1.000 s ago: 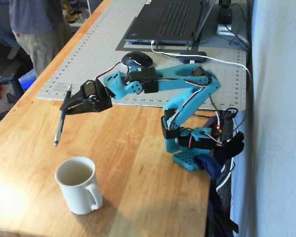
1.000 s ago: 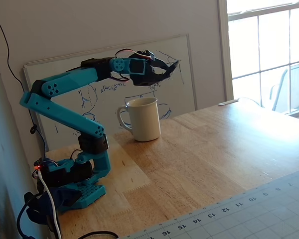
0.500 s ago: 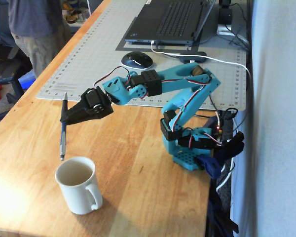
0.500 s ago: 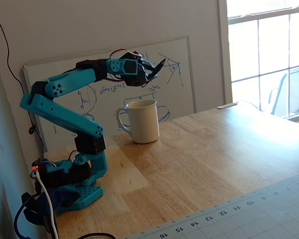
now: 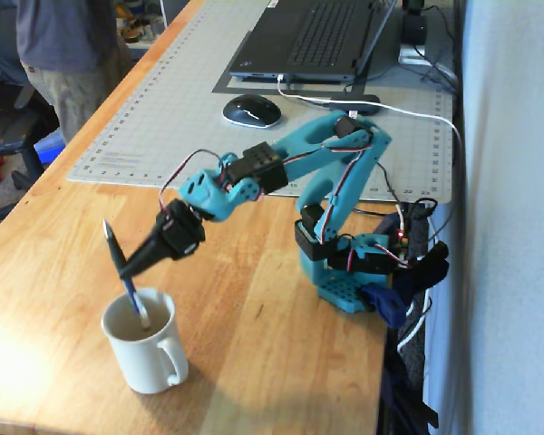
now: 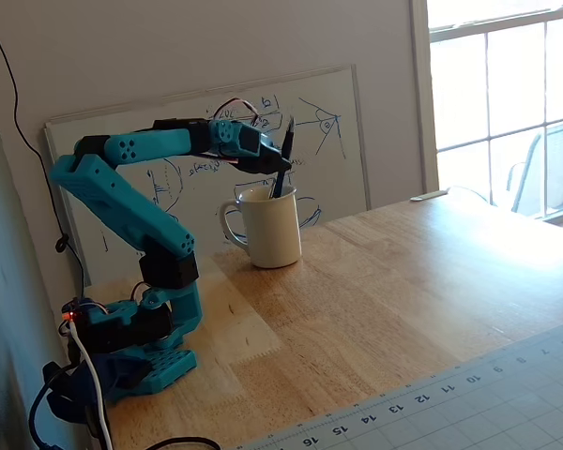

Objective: Grasp a pen and put it in a mug.

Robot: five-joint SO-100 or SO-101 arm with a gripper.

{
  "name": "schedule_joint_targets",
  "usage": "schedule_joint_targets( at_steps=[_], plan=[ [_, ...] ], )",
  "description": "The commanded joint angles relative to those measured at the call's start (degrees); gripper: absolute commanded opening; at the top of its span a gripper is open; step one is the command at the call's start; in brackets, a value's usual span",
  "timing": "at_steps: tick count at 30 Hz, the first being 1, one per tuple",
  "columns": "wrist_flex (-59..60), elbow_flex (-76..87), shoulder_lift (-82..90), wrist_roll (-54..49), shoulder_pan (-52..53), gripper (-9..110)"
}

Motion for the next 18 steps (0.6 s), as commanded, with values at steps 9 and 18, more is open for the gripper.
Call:
schedule_joint_targets(
  at_steps=[9,18],
  plan=[
    [-2.0,-8.3,-6.4,-2.9,-5.1,10],
    [-1.3,-10.9,-2.1,-0.5,-2.0,14]
  ],
)
